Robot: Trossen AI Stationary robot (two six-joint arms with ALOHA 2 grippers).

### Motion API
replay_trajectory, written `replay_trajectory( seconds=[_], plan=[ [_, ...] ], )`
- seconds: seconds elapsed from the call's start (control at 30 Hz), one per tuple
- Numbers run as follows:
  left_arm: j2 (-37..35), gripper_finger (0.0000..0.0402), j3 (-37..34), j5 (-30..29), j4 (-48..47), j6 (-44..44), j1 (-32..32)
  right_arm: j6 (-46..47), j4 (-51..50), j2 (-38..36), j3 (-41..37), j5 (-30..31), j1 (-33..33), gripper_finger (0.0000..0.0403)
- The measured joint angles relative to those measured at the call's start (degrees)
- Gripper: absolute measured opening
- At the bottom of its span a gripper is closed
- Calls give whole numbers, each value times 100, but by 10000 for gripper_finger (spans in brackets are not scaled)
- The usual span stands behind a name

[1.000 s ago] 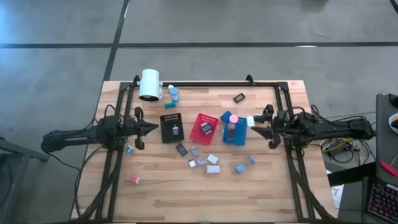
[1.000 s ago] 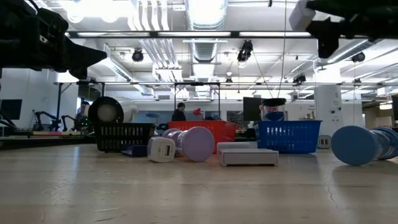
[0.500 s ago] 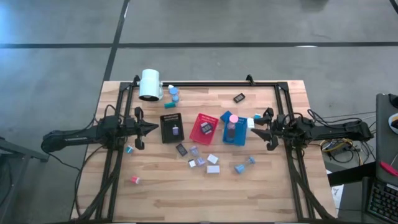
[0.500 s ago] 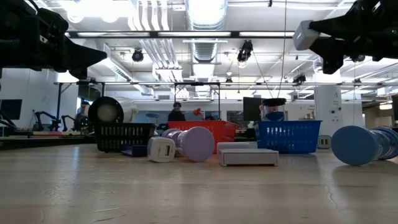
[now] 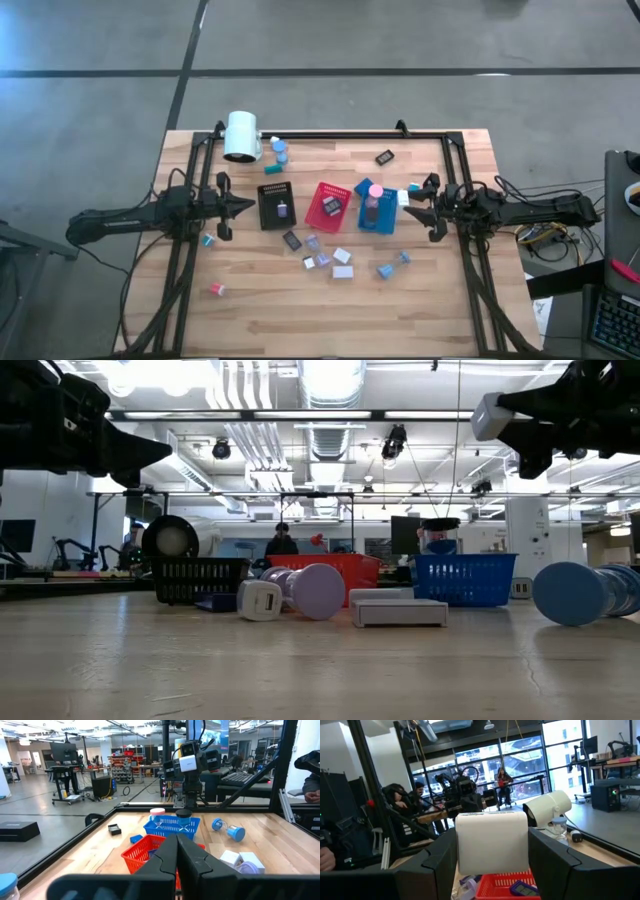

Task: Pick & Place Office items
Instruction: Put the bottom white charger adapter into the black bin

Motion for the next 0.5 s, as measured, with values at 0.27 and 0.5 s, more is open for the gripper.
replay_trajectory(
  seconds=[0.27, 0.5],
  plan=[
    [2, 7, 0, 2, -7, 0, 1, 15, -41, 0, 0, -9, -2, 193],
    [2, 7, 1, 2, -7, 21, -1, 121, -277, 6, 0, -13, -2, 193]
  ],
)
